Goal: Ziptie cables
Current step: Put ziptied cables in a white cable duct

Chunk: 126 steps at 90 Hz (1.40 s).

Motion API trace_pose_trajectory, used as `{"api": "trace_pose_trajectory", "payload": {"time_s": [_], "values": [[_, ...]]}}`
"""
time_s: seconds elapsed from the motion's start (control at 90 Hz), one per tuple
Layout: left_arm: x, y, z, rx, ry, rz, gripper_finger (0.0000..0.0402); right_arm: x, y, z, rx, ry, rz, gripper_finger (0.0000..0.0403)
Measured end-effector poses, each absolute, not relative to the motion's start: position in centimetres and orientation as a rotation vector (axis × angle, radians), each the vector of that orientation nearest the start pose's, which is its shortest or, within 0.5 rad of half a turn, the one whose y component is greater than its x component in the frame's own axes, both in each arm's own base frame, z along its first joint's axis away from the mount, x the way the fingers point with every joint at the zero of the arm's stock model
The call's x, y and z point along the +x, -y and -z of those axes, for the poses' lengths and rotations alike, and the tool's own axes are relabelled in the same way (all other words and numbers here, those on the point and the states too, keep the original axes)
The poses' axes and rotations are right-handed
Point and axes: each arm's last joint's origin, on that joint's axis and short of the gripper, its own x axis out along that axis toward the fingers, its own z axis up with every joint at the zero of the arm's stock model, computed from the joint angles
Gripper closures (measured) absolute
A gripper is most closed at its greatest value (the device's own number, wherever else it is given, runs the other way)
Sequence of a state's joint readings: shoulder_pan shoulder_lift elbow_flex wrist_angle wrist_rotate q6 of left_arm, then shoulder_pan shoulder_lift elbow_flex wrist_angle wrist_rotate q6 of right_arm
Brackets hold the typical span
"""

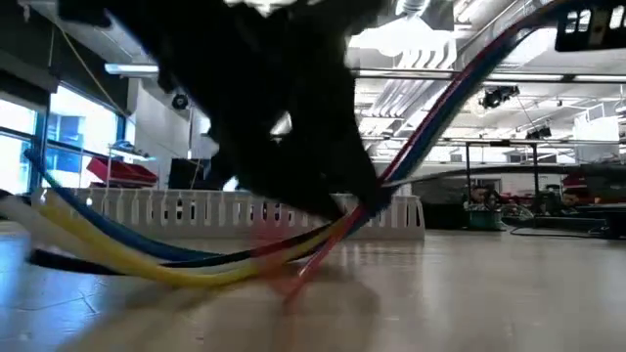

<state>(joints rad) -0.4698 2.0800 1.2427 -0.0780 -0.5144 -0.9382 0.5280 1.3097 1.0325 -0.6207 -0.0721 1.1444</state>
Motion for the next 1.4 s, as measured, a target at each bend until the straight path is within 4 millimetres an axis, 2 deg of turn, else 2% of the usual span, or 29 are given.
{"api": "trace_pose_trajectory", "payload": {"time_s": [0.178, 0.4, 0.533, 0.733, 0.878, 1.0, 1.144, 1.289, 1.4], "values": [[38.0, 16.7, -10.2, -0.483, -0.704, -0.465, 0.0206, 21.7, -12.7, -29.1, 0.889, -1.014, -0.002, 0.0388], [38.1, 16.7, -10.0, -0.412, -0.712, -0.441, 0.0218, 20.8, -12.2, -30.3, 0.911, -0.972, -0.037, 0.0388], [37.8, 16.9, -9.9, -0.404, -0.763, -0.411, 0.0267, 20.1, -11.8, -31.1, 0.922, -0.948, -0.058, 0.0388], [37.1, 18.3, -9.8, -0.394, -0.788, -0.37, 0.0381, 18.8, -11.0, -32.5, 0.957, -0.879, -0.073, 0.0389], [36.5, 19.4, -9.9, -0.412, -0.795, -0.349, 0.0396, 18.2, -10.6, -32.9, 0.966, -0.87, -0.065, 0.0389], [35.5, 20.5, -11.0, -0.428, -0.835, -0.288, 0.04, 18.0, -10.5, -32.7, 0.974, -0.901, -0.046, 0.0389], [33.8, 21.5, -13.9, -0.403, -0.913, -0.255, 0.0401, 18.5, -10.8, -32.1, 0.974, -0.94, -0.039, 0.0389], [31.2, 21.9, -17.5, -0.336, -1.027, -0.287, 0.0401, 20.3, -10.9, -30.6, 0.92, -1.0, -0.019, 0.039], [29.0, 21.3, -20.0, -0.275, -1.098, -0.326, 0.0401, 22.4, -10.3, -29.0, 0.862, -1.042, -0.001, 0.039]]}}
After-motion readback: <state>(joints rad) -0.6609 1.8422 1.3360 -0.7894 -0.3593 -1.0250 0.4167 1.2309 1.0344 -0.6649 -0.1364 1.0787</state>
